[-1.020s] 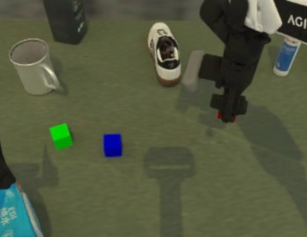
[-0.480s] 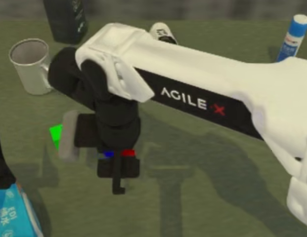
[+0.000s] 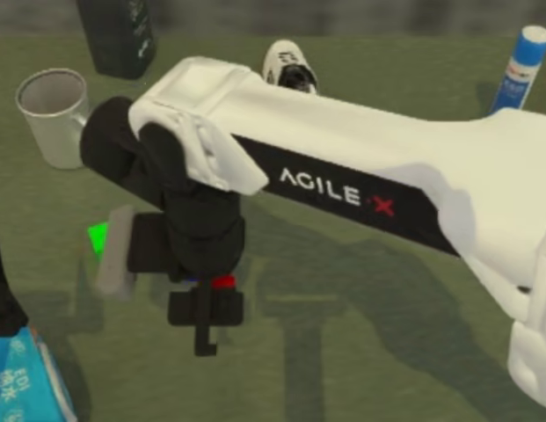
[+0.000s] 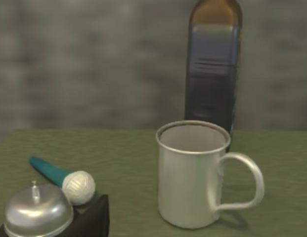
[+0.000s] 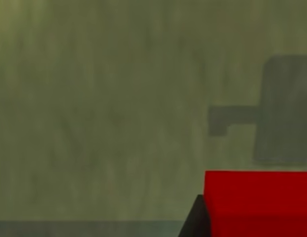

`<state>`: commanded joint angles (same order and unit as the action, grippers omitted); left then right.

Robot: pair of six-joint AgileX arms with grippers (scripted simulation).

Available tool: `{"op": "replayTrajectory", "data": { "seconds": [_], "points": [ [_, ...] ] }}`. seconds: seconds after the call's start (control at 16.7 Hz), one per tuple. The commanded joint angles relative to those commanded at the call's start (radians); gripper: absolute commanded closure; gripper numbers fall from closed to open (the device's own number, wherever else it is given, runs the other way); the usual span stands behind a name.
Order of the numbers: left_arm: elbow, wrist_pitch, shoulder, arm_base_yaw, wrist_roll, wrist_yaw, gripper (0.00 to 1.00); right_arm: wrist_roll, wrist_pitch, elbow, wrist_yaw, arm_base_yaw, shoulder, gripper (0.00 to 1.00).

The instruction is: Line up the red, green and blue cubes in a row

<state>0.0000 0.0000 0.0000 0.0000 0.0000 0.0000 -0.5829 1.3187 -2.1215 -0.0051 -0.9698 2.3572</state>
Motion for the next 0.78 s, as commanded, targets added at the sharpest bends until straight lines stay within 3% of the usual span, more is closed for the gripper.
{"op": "replayTrajectory", "data": {
  "seconds": [0.3,0.6,0.78],
  "points": [
    [0.000,0.000,0.000,0.000,0.000,0.000,0.00,0.001,-0.189,0.164,0.001,-0.003,0.022,1.00],
    [0.000,0.000,0.000,0.000,0.000,0.000,0.00,0.000,-0.216,0.190,0.001,-0.005,0.030,1.00],
    [0.000,0.000,0.000,0.000,0.000,0.000,0.00,0.000,-0.216,0.190,0.001,-0.005,0.030,0.77]
  ]
}}
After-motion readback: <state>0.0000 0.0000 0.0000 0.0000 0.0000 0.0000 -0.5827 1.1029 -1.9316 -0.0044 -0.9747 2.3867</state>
